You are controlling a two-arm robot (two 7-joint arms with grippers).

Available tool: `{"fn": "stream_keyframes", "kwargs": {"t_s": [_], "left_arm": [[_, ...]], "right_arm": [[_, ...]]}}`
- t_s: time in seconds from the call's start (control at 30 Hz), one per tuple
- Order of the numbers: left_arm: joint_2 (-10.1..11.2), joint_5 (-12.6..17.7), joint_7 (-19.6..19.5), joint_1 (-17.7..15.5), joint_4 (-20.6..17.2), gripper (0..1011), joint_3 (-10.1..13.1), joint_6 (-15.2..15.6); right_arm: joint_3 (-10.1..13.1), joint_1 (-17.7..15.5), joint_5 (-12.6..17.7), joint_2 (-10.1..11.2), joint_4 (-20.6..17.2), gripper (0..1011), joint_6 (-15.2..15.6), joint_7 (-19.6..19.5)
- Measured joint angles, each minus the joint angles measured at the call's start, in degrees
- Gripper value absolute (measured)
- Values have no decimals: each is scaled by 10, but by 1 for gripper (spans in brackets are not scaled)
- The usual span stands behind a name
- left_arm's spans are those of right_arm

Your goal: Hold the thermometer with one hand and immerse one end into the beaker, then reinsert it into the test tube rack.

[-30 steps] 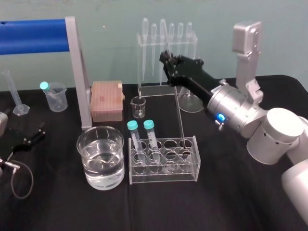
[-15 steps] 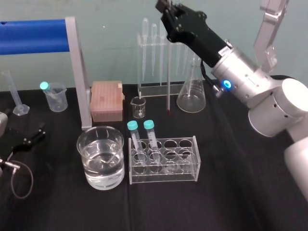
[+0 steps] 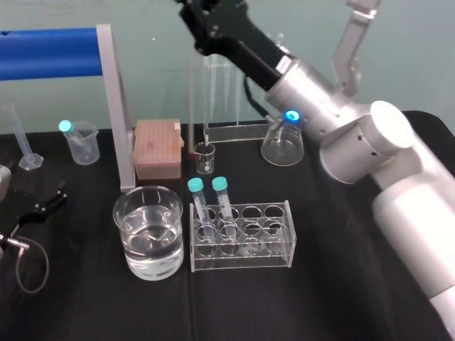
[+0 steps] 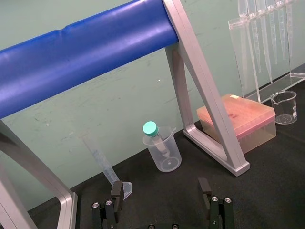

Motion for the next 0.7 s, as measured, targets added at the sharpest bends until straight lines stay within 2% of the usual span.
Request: {"fn": "stream_keyframes", "kwargs": {"t_s": [0.17,0.5,0.7], "left_arm": [[0,0,0,0,0,1008,0,0],[0,0,0,0,0,1008,0,0],[0,0,0,0,0,1008,0,0]], "right_arm": [[-28,15,12,-14,30,58,-10,36],[-74,33,25,-32,76,58,-22,84],[-90,40,34,-41,106,58,-29,100]]}}
